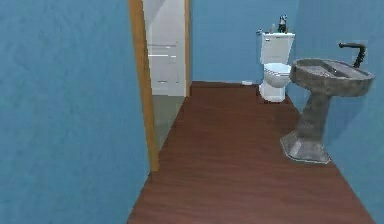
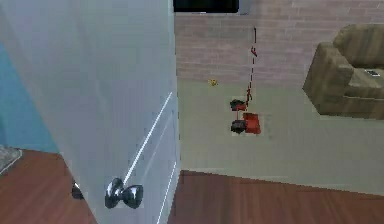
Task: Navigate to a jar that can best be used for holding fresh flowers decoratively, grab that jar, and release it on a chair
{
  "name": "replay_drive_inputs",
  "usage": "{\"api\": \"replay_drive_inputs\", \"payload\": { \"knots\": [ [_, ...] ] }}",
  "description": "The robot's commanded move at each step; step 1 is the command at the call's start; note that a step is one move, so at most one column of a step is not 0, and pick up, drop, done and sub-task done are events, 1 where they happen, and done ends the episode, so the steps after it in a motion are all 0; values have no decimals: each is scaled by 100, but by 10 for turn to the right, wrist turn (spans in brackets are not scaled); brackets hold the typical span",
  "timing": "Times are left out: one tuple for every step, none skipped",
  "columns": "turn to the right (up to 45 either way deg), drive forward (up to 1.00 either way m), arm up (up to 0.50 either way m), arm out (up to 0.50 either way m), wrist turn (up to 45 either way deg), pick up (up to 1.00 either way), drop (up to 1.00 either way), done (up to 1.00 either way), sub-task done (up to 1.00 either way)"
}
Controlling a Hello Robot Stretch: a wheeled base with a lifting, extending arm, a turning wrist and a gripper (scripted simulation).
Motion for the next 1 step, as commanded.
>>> {"api": "replay_drive_inputs", "payload": {
  "knots": [
    [0,100,0,0,0,0,0,0,0]
  ]
}}
